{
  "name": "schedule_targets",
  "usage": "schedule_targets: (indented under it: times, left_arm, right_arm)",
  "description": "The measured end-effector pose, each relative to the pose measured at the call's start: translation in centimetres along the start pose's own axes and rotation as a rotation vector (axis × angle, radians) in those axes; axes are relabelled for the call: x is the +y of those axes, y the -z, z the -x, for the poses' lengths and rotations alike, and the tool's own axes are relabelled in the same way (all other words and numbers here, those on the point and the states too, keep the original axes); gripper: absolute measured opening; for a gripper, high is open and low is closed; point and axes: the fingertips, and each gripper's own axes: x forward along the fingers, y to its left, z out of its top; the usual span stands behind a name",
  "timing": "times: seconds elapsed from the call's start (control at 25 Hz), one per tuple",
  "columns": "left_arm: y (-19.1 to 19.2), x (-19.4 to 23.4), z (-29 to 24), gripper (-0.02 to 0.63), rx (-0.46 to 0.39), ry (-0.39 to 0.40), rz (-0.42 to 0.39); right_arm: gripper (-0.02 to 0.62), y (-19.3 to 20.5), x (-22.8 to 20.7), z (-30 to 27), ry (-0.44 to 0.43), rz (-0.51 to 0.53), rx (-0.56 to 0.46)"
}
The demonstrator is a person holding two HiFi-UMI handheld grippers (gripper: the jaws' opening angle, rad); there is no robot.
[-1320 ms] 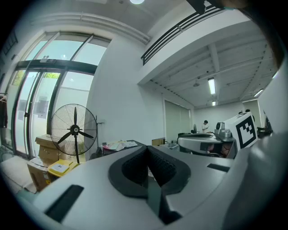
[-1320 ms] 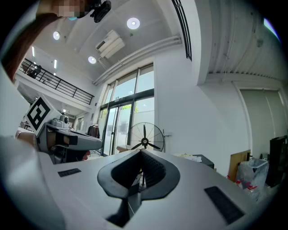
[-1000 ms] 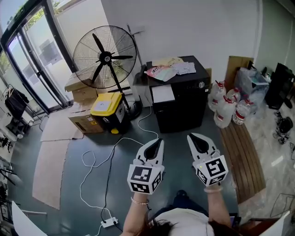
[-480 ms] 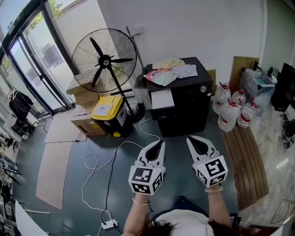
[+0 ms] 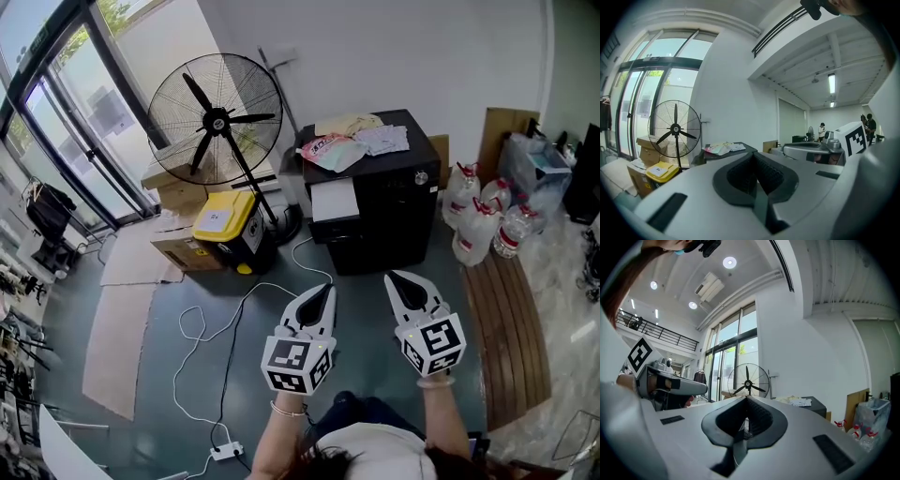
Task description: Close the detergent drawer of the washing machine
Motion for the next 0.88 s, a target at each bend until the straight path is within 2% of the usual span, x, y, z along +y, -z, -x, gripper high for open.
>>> schedule_targets:
  times: [0.48,0.88]
  left_arm:
    - [0.3,3.4,-4.0,0.018,0.014,-0.009,0.003]
    - [1.6,7.8,-7.7,0.019,0.034,0.046,0.02]
  right_arm:
    - [0.026,1.0,-2.7,-4.0,0.01,-0.017,0.012]
    - [0.031,2.2,-3.7,-9.3,0.022,-0.02,0.036]
